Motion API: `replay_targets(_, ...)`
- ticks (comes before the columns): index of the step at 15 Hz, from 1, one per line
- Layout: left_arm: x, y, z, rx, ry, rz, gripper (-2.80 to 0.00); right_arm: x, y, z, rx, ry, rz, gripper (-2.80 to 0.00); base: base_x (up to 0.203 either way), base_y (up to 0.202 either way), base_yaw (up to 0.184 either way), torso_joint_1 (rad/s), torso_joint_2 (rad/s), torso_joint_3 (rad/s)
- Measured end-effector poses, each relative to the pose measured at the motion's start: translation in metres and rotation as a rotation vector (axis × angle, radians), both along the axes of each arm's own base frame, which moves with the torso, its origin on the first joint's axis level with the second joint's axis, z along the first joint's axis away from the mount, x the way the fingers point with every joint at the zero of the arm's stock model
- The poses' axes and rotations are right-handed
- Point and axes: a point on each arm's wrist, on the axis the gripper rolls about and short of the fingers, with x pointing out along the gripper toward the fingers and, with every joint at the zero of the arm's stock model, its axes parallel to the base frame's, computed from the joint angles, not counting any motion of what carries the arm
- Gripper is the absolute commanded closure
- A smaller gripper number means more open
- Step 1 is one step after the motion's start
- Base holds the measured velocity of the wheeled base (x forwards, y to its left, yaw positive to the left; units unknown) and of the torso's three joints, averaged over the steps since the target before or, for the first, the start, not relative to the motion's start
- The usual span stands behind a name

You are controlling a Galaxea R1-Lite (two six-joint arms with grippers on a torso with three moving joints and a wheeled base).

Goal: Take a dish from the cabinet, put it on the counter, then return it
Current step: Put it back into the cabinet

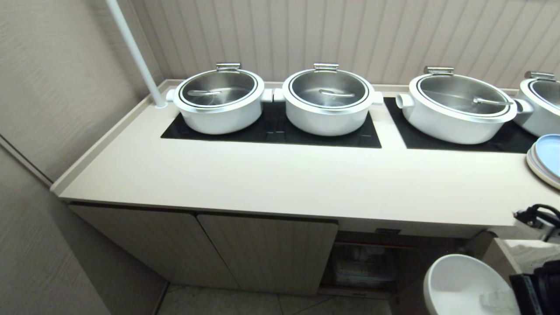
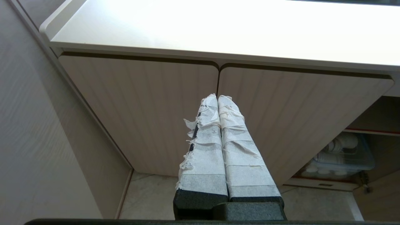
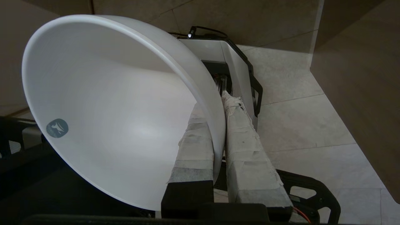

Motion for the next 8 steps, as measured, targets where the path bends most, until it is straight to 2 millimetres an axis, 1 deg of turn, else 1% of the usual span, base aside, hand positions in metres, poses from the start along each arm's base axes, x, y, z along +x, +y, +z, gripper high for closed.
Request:
replay_targets(3, 0.000, 0.000, 0.000, 0.000, 0.000, 0.000, 0.00, -0.011, -0.001, -0.010, -0.009, 0.025, 0.012, 0.00, 0.000, 0.000, 0.000, 0.000, 0.00, 0.000)
replay_targets(8, 0.000, 0.000, 0.000, 0.000, 0.000, 0.000, 0.00, -0.017, -0.001, -0.013, -0.018, 0.024, 0.036, 0.00, 0.000, 0.000, 0.000, 0.000, 0.00, 0.000)
